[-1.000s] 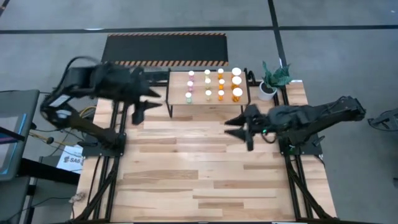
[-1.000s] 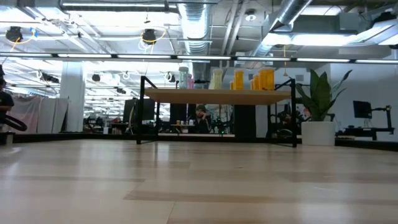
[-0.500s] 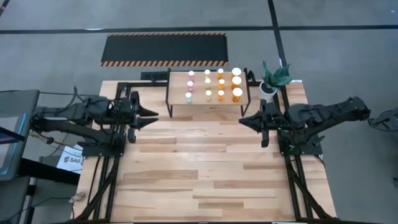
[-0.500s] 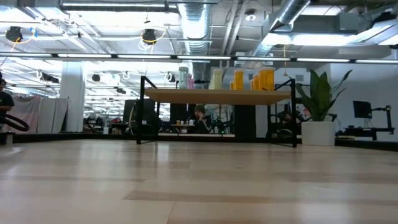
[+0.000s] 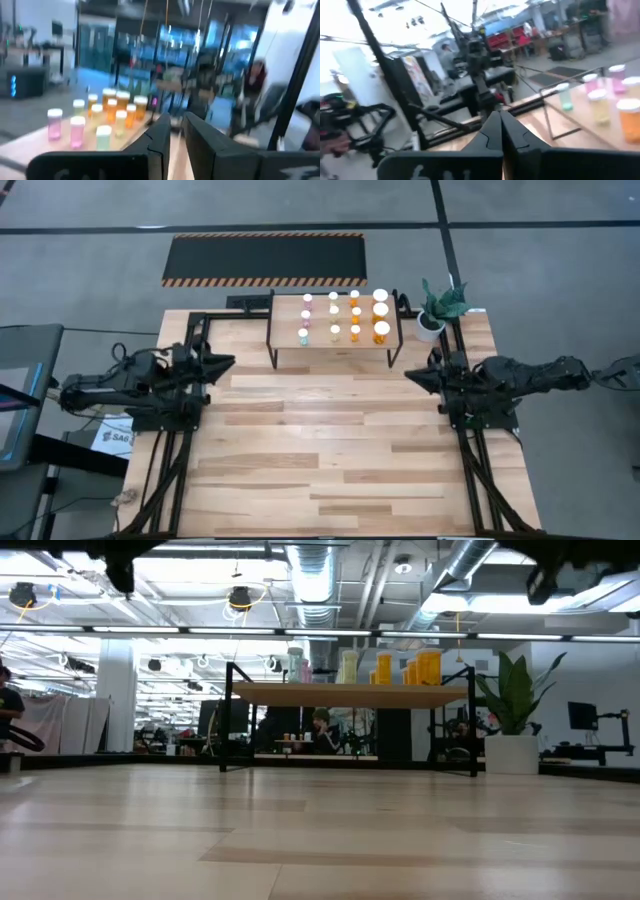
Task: Pick and place medicine bottles onto shelf by color
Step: Return to Home Position
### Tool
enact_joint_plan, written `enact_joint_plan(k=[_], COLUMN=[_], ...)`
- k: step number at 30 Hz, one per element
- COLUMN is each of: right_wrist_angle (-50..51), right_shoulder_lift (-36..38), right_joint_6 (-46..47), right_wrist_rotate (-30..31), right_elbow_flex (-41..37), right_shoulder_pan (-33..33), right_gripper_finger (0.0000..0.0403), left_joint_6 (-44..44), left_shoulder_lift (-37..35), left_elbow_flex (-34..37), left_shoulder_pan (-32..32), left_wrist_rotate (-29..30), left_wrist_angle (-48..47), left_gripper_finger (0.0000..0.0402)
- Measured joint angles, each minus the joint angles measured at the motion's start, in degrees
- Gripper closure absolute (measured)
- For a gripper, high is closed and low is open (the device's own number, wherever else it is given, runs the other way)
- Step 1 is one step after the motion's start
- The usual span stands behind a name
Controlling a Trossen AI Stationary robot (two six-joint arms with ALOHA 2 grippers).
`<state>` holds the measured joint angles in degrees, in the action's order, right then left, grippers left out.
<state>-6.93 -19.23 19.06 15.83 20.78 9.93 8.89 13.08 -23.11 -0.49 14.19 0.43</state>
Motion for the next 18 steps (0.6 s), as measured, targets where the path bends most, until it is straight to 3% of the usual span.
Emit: enact_joint_plan(k=[4, 8, 13, 18], right_wrist_angle=[-5.82, -8.36, -5.68, 0.29], right_shoulder_lift=[7.22, 12.1, 15.75, 19.22], right_joint_6=[0.14, 1.47, 2.54, 2.21], right_wrist_rotate=[-0.73, -1.24, -2.9, -2.58], right_elbow_flex=[-9.25, -15.12, -17.37, -17.33], right_shoulder_pan=[-1.32, -1.86, -1.83, -2.27], right_gripper_finger=[0.04, 0.04, 0.04, 0.0396], left_joint_6=[0.18, 2.54, 7.72, 8.7], left_shoulder_lift=[-5.91, -10.27, -13.11, -13.09], left_elbow_flex=[6.22, 11.2, 15.08, 12.96], left_shoulder_pan=[0.0, 0.0, 0.0, 0.0], left_wrist_rotate=[-0.2, 0.12, 0.0, -1.27], left_wrist_angle=[7.15, 8.2, 7.75, 1.01], left_gripper_finger=[0.0378, 0.0395, 0.04, 0.0401])
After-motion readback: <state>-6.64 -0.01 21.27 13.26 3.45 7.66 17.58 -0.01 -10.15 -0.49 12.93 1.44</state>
